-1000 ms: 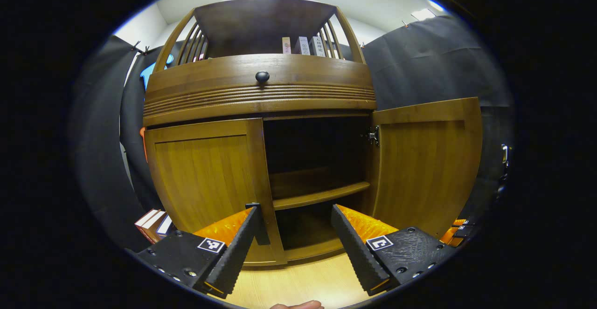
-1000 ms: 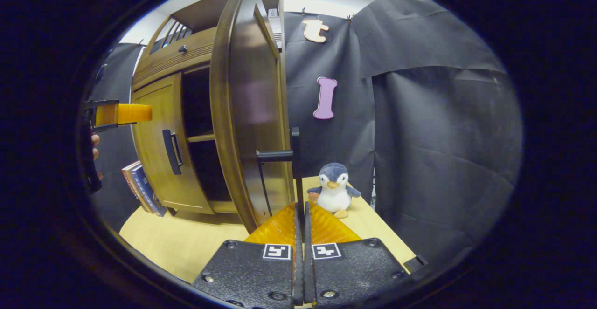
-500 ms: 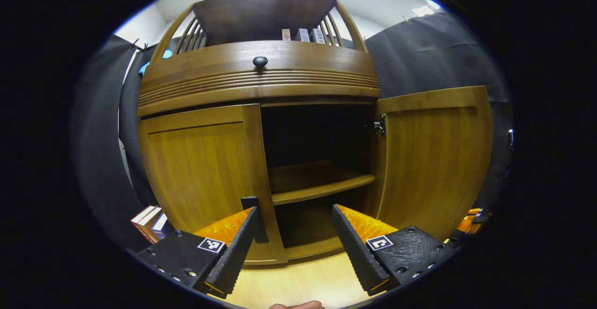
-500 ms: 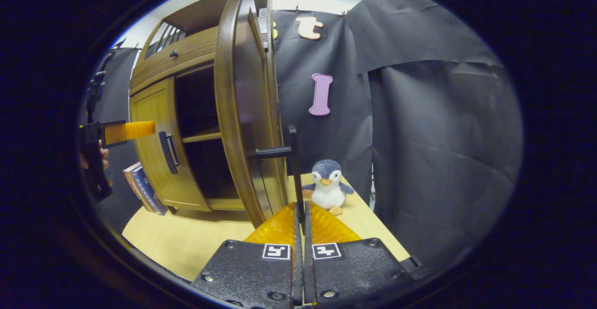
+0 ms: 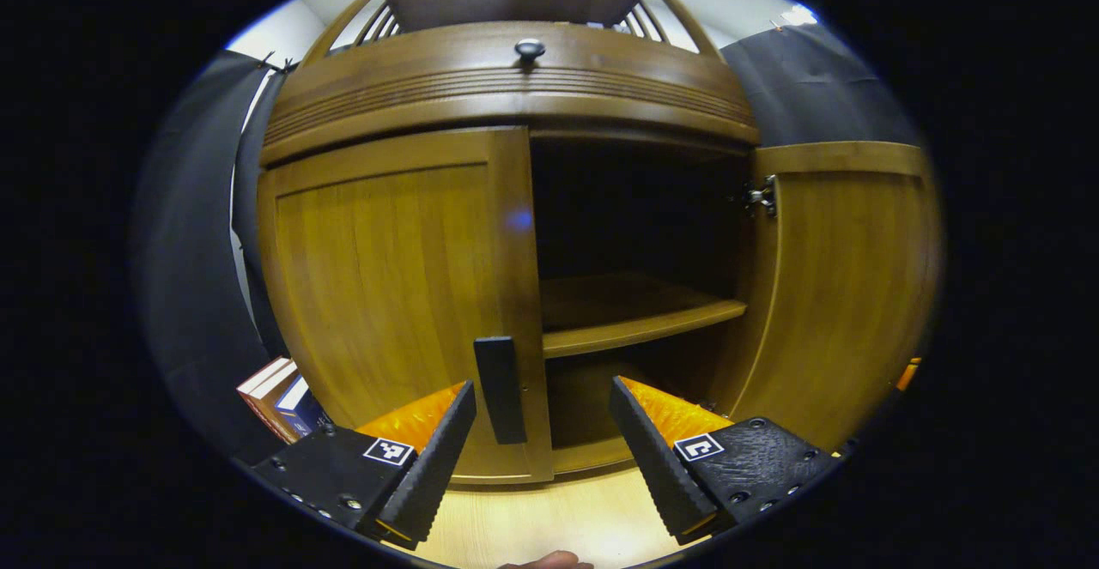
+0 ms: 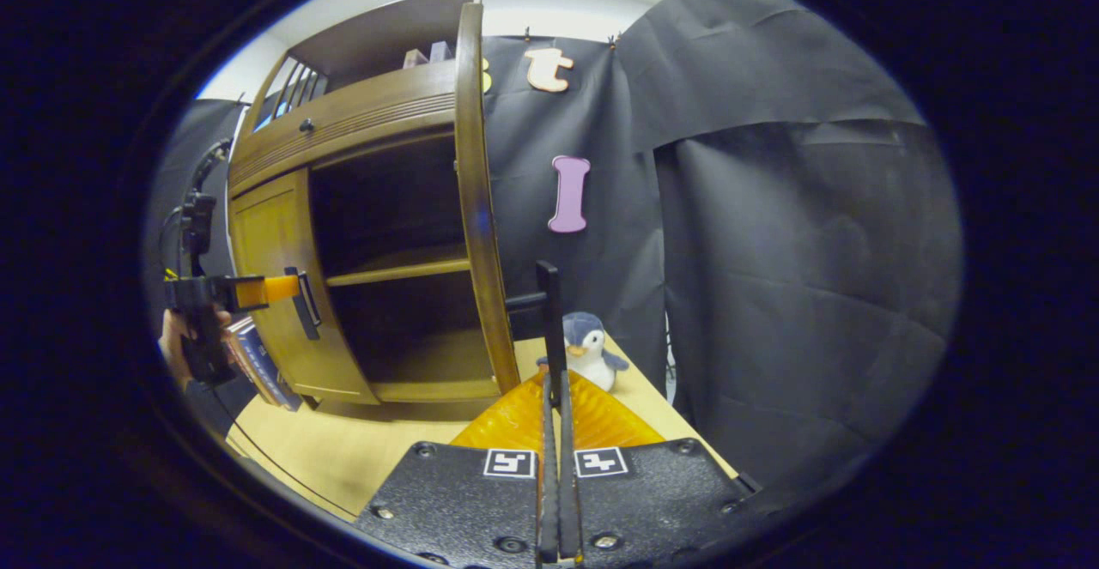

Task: Open the right door of the double-door shoe cabinet with the right hand, and open the left door with the left hand.

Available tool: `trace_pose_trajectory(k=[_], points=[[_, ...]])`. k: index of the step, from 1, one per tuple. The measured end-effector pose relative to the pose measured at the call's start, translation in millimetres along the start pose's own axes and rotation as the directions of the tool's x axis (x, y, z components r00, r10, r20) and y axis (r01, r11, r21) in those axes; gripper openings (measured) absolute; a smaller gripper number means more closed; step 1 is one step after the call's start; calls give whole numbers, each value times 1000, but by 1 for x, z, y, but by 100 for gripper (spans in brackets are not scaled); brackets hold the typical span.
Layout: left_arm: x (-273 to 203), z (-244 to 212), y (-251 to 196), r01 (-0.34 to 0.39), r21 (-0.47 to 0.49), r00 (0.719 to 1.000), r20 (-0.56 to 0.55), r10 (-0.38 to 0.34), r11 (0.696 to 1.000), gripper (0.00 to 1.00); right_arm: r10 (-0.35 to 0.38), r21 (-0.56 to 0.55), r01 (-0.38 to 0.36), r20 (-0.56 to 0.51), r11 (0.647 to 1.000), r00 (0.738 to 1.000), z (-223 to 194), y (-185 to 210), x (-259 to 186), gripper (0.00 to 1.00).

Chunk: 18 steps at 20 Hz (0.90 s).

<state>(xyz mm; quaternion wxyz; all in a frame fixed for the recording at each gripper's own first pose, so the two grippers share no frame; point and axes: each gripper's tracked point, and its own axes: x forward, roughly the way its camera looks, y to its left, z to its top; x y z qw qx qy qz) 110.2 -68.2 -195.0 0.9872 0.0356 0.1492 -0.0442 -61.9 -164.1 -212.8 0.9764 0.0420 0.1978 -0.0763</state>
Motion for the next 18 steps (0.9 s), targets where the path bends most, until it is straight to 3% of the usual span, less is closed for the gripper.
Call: trace_pose_trajectory(k=[2, 4, 5, 8, 16, 17, 18], points=[[14, -15, 3, 10, -26, 999, -50, -12, 1000, 100, -15, -12, 15, 28, 1000, 1000, 5, 1, -3, 0], [28, -23, 13, -18, -51, 998, -61, 15, 999, 77, -31, -25, 33, 56, 999, 998, 10, 2, -7, 4], [34, -26, 18, -28, -56, 998, -62, 24, 998, 85, -40, -29, 42, 65, 999, 997, 13, 2, -10, 4], [47, -31, 31, -44, -43, 998, -55, 42, 998, 85, -59, -35, 62, 78, 997, 995, 23, 4, -17, 4], [69, -28, 37, -51, -6, 999, 9, 51, 999, 84, -86, -30, 90, 104, 996, 991, 39, 15, -34, 47], [69, -27, 35, -48, -14, 999, 20, 48, 999, 88, -81, -30, 85, 101, 996, 992, 39, 18, -37, 53], [70, -28, 35, -49, -13, 999, 21, 49, 999, 82, -77, -31, 81, 100, 996, 992, 38, 21, -36, 58]])
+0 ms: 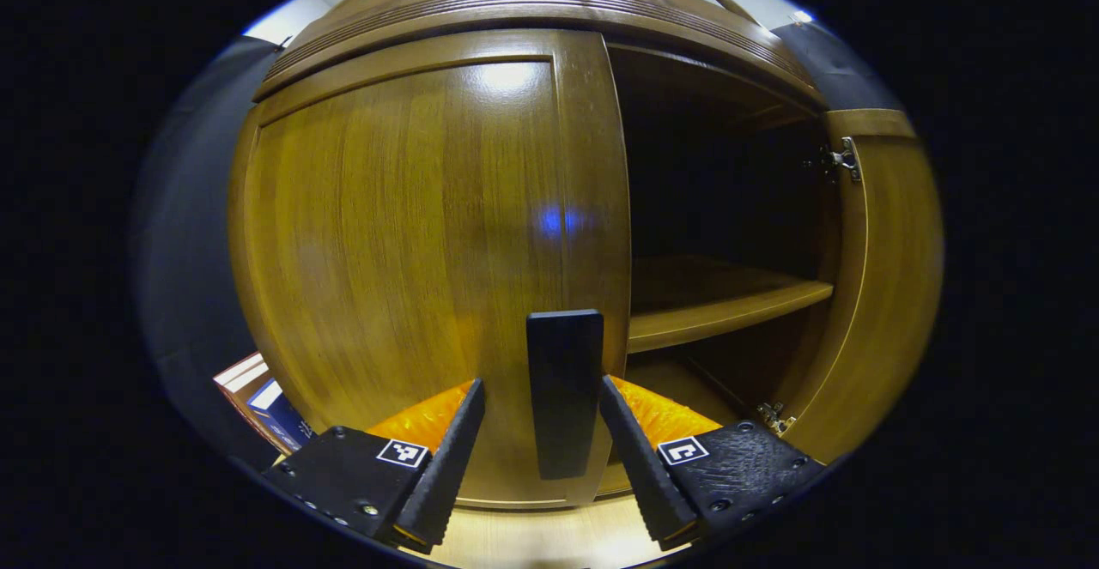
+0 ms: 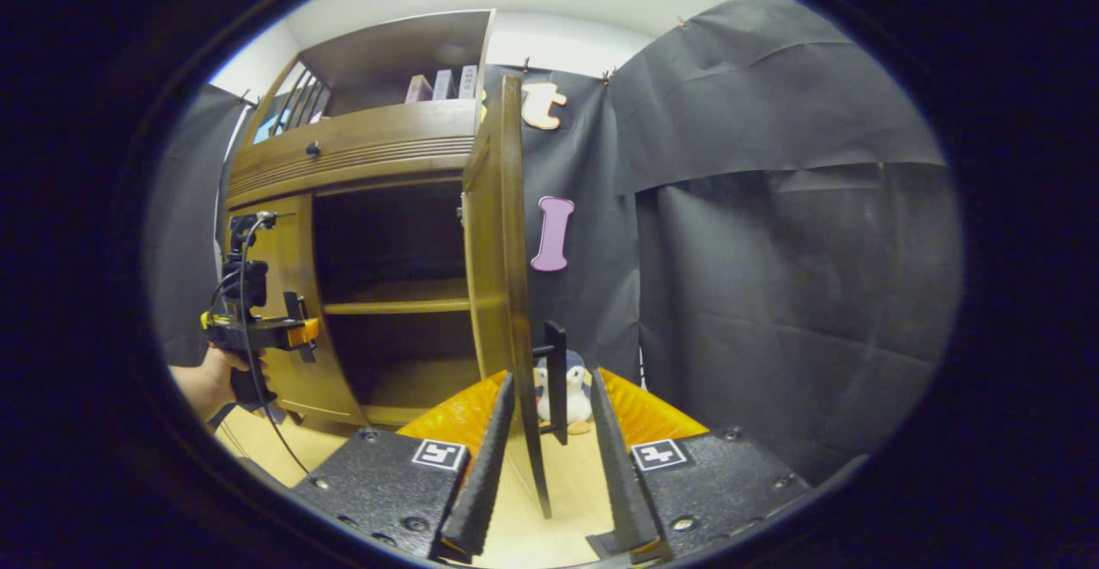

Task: Open the right door of the double-door shoe cabinet with the right hand, and open the left door with the left hand.

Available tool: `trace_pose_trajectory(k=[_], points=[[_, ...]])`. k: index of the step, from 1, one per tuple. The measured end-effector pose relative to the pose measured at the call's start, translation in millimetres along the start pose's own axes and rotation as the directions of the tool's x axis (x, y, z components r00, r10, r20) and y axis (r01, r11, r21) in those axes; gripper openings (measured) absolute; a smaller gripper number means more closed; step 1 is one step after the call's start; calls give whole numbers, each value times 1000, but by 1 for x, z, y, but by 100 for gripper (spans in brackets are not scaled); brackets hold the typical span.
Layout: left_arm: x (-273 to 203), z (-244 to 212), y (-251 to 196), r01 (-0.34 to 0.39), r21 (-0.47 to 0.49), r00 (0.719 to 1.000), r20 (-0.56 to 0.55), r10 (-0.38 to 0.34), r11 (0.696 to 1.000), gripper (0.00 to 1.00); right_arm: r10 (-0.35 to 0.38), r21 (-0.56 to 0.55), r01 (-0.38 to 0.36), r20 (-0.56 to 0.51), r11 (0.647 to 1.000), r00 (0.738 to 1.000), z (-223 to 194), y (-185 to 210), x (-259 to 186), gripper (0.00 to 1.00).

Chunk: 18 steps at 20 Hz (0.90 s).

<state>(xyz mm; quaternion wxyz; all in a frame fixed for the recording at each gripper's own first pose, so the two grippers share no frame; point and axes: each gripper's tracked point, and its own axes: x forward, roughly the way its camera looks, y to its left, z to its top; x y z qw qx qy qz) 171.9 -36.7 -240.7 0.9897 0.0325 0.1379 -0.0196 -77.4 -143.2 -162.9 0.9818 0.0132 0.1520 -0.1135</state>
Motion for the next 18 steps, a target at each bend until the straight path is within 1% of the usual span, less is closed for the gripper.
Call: trace_pose_trajectory(k=[1, 2, 3, 4, 5, 7, 8, 9, 10, 12, 15, 16, 17, 18], points=[[-1, 1, 1, 4, 4, 1000, 10, -4, 1000, 82, 5, -3, -5, -3, 1000, 1000, -1, 4, -1, 63], [-2, 2, 1, 6, 6, 1000, 14, -6, 1000, 89, 10, -4, -10, -8, 1000, 1000, -4, 8, -2, 66], [0, 0, 1, 10, 9, 1000, 16, -10, 1000, 72, 20, -4, -21, -15, 1000, 1000, -6, 12, -2, 69], [1, 0, 2, 14, 9, 1000, 20, -14, 1000, 81, 30, -4, -30, -19, 1000, 999, -9, 17, -3, 70], [1, -1, 1, 26, 5, 1000, 18, -26, 1000, 82, 38, -3, -38, -22, 999, 999, -10, 21, -3, 69], [0, -1, 1, 32, 4, 999, 15, -32, 999, 60, 50, -2, -50, -23, 999, 998, -12, 27, -2, 69], [0, -1, 1, 31, 8, 999, 12, -31, 999, 60, 52, 2, -52, -24, 999, 998, -12, 29, -3, 70], [1, -2, -5, 63, -4, 998, 13, -63, 998, 60, 67, 11, -67, -24, 998, 997, -11, 34, -4, 69], [0, -3, -11, 76, -18, 997, 7, -76, 997, 51, 87, 12, -86, -26, 996, 996, -12, 42, -4, 69], [2, -2, -10, 62, -13, 998, 4, -62, 998, 31, 103, -5, -103, -27, 995, 994, -14, 49, -6, 69], [0, -4, -10, 71, -22, 997, 0, -71, 997, 31, 116, -16, -116, -30, 993, 993, -15, 54, -7, 69], [-6, -1, -10, 72, -18, 997, -1, -72, 997, 28, 120, -16, -120, -32, 993, 992, -16, 54, -6, 69], [2, -3, -10, 72, -12, 997, -4, -72, 997, 25, 122, -15, -123, -34, 992, 992, -16, 55, -5, 69], [2, -3, -10, 71, -9, 997, -6, -71, 997, 25, 123, -12, -124, -38, 992, 992, -17, 54, -4, 69]])
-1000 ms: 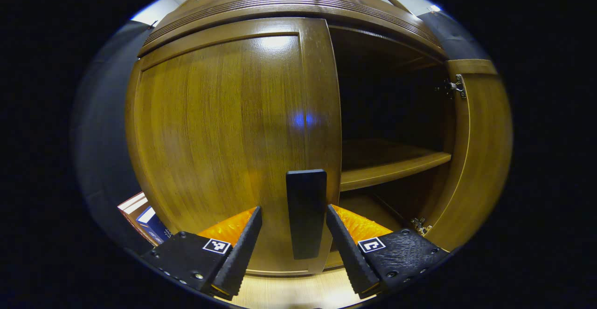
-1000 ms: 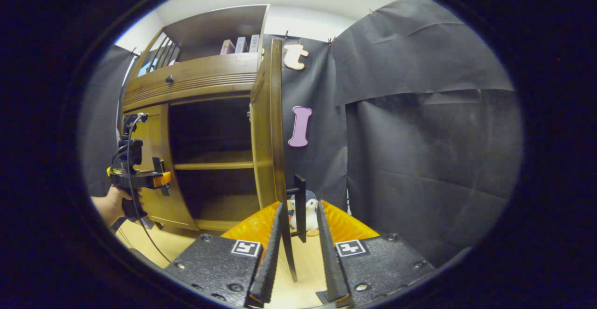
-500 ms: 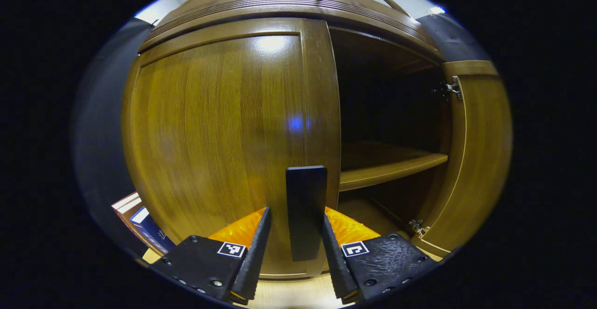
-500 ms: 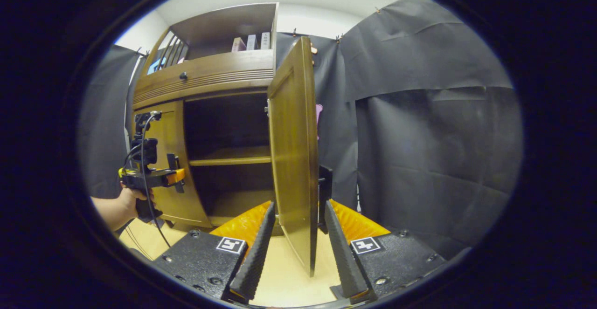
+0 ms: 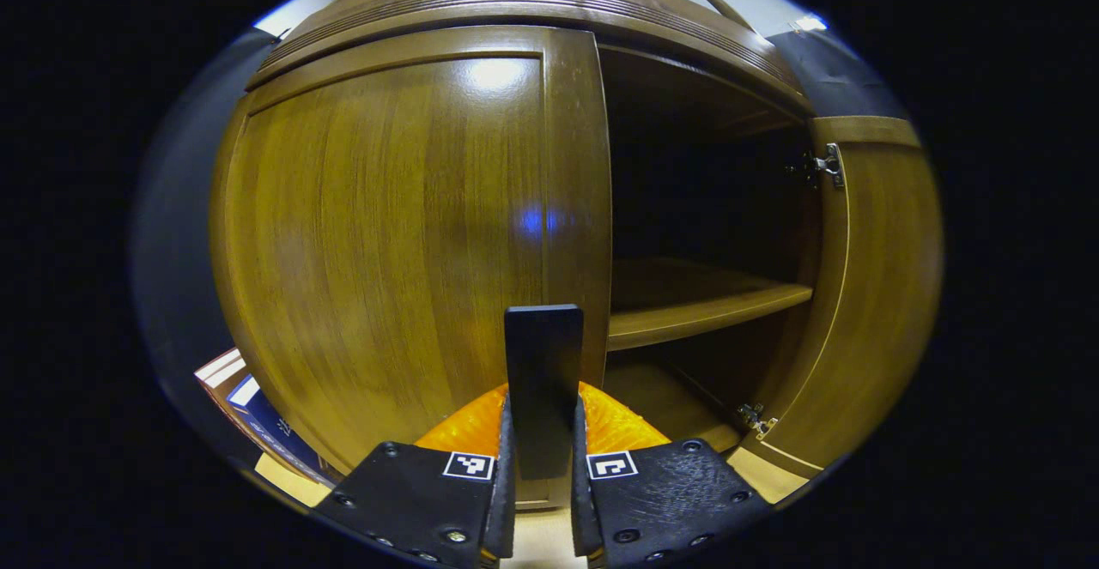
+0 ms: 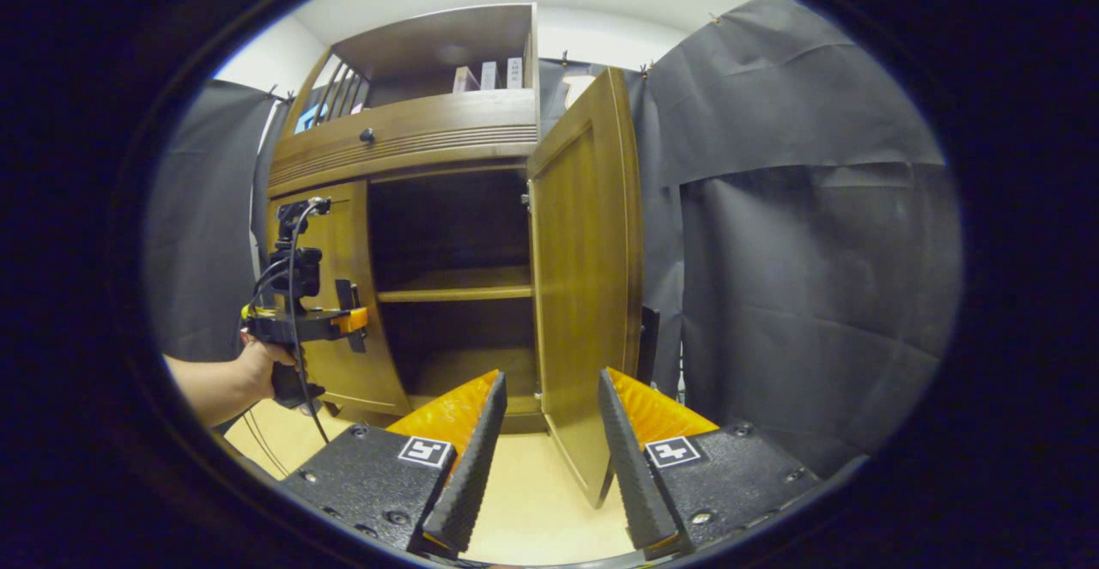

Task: Open the right door of the double-door shoe cabinet with the right hand, and open the left door with the left hand.

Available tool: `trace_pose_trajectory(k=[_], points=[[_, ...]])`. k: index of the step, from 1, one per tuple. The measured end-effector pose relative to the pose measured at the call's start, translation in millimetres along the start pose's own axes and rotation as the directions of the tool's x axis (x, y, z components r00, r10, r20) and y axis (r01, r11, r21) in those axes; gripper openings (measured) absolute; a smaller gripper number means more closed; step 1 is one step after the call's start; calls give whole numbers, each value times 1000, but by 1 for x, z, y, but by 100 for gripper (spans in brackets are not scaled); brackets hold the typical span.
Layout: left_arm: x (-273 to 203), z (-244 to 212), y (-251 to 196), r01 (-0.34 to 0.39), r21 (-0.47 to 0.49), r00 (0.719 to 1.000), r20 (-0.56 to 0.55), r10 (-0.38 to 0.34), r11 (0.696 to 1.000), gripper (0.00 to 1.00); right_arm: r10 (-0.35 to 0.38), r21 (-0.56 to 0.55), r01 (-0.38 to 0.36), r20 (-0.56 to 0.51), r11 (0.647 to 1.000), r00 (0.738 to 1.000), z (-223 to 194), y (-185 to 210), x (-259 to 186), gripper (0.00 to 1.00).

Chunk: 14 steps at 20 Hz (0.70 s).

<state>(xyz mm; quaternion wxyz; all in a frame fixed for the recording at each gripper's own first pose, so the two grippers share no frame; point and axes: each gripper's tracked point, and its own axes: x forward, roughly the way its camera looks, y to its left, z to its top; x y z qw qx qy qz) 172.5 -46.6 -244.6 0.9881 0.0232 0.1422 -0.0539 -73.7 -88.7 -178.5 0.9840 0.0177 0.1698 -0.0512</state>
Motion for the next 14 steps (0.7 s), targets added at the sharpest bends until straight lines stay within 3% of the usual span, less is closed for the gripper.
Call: trace_pose_trajectory(k=[14], points=[[-23, -4, 1, -19, 2, 1000, -15, 19, 1000, 25, 42, -3, -42, -46, 999, 998, -13, 10, 14, 69]])
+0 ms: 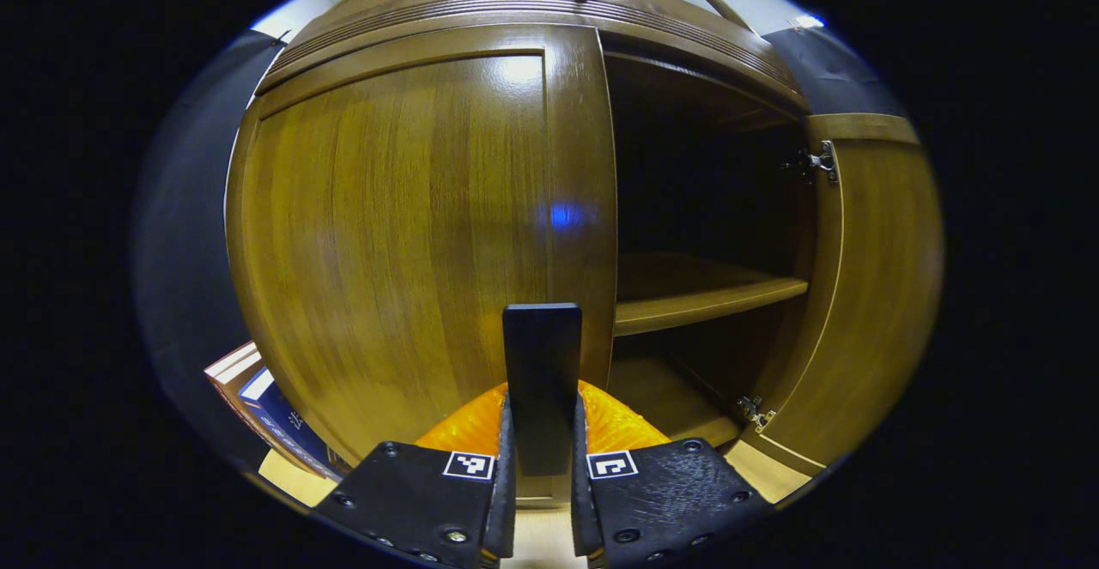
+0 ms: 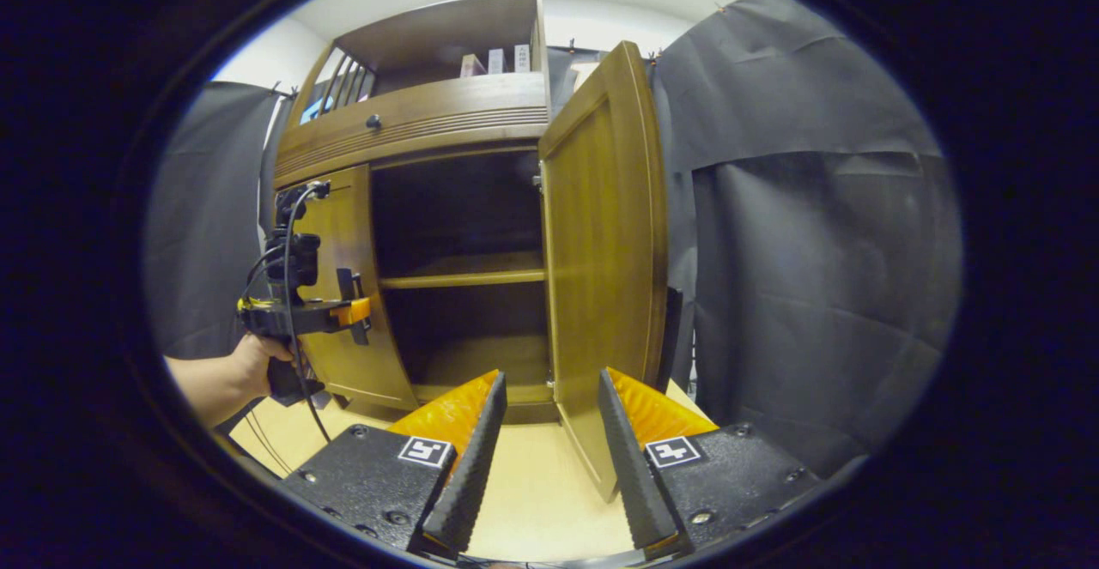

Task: Open the right door of the double-door shoe cabinet with the right hand, and open the left door with the left hand.

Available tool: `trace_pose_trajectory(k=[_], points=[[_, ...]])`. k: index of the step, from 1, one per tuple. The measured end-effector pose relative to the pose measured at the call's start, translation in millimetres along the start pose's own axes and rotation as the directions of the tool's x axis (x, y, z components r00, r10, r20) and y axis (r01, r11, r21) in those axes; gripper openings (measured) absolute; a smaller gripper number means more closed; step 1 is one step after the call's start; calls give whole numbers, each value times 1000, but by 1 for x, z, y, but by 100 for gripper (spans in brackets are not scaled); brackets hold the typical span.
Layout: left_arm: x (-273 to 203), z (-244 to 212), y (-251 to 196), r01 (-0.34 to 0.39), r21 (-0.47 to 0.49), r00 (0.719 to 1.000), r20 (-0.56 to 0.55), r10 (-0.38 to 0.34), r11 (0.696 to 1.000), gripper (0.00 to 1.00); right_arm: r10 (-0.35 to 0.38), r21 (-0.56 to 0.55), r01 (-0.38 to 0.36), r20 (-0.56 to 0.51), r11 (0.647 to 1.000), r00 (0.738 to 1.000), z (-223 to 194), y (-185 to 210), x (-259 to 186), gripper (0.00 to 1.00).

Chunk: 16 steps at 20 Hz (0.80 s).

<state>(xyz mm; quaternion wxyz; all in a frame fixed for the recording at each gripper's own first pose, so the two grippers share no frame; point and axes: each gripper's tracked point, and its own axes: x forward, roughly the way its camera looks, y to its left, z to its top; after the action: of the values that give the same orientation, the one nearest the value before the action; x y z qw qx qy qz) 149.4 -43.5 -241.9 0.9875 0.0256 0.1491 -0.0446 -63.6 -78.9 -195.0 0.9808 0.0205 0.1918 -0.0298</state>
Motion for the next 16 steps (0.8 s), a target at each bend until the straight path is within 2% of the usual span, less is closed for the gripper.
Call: trace_pose_trajectory(k=[16], points=[[-68, -13, 13, -27, 8, 1000, -10, 27, 1000, 25, 74, 35, -73, -42, 997, 996, -12, 26, 27, 69]])
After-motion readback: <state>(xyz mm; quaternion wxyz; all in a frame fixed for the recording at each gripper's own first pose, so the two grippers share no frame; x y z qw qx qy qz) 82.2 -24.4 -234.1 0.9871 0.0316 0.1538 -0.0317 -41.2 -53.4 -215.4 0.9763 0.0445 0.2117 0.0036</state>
